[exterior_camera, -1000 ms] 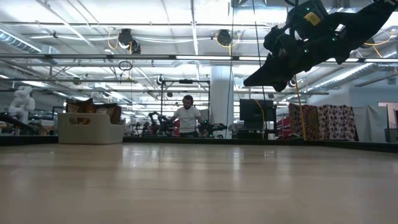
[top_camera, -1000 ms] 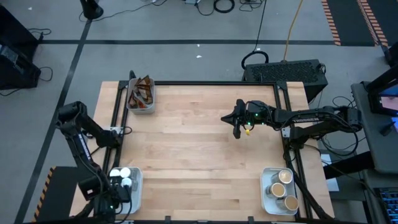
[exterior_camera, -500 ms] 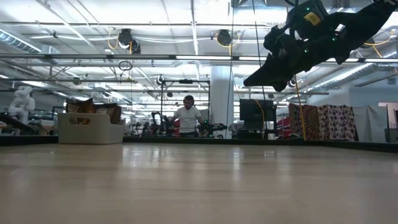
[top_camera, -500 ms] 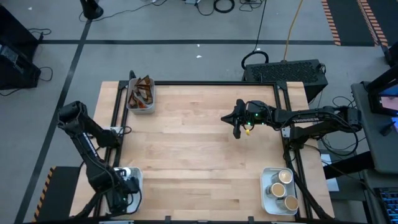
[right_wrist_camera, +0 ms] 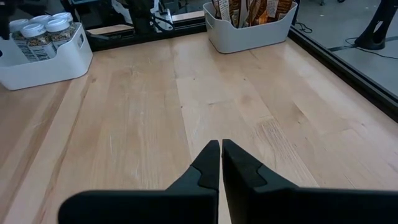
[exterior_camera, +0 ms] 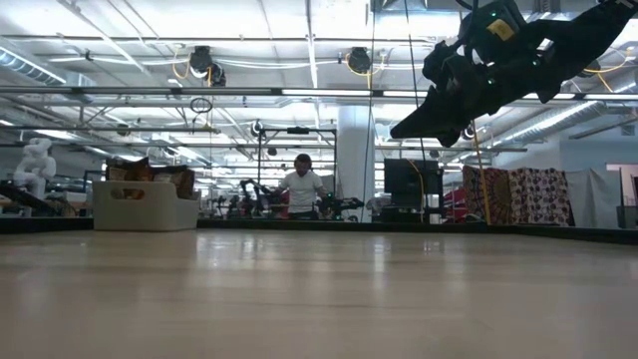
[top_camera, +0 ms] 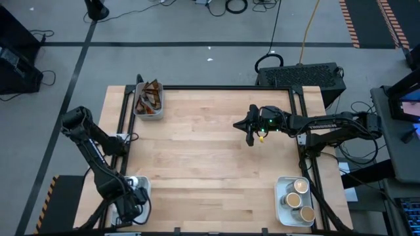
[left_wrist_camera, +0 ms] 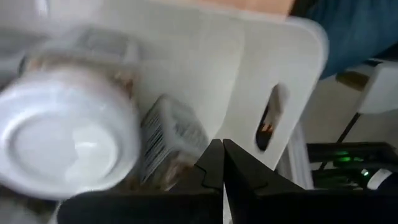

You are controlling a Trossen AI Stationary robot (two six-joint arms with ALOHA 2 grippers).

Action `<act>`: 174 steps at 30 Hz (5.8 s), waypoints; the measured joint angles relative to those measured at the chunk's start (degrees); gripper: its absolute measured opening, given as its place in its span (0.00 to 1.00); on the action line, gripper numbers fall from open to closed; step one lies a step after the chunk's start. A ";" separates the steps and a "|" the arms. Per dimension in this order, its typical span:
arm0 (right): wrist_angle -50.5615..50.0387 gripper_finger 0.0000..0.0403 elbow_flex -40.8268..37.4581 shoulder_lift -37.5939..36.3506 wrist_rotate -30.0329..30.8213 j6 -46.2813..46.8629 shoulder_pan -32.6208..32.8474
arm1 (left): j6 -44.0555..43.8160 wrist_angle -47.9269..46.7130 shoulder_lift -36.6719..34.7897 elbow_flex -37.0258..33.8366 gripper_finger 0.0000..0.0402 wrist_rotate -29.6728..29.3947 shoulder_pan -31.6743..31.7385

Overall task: Sort spices by type
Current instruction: Put the white seasoning bottle into the bottom left white bin, then return to Home Position

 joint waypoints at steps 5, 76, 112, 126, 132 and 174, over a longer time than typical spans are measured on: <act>-0.02 0.00 0.00 0.00 0.00 0.00 0.01 | -0.38 -2.82 0.00 0.00 0.01 3.88 0.00; 7.99 0.00 -0.02 0.00 -0.48 3.29 3.11 | 89.02 54.04 -3.05 -7.78 0.01 -9.17 53.86; 4.36 0.00 0.15 -1.04 0.24 -2.46 -4.38 | 78.38 82.14 -42.32 -50.32 0.01 -3.10 80.68; 17.06 0.00 -20.81 -16.15 3.22 6.34 -10.88 | 67.40 83.61 -47.75 -58.07 0.01 -4.42 82.42; 8.39 0.00 -23.06 -26.20 3.15 6.54 -14.03 | 64.87 83.18 -48.01 -58.10 0.01 -5.48 82.42; -32.11 0.00 -22.82 -67.10 6.01 10.50 -13.51 | 61.30 56.09 -73.20 -58.18 0.09 -34.91 78.44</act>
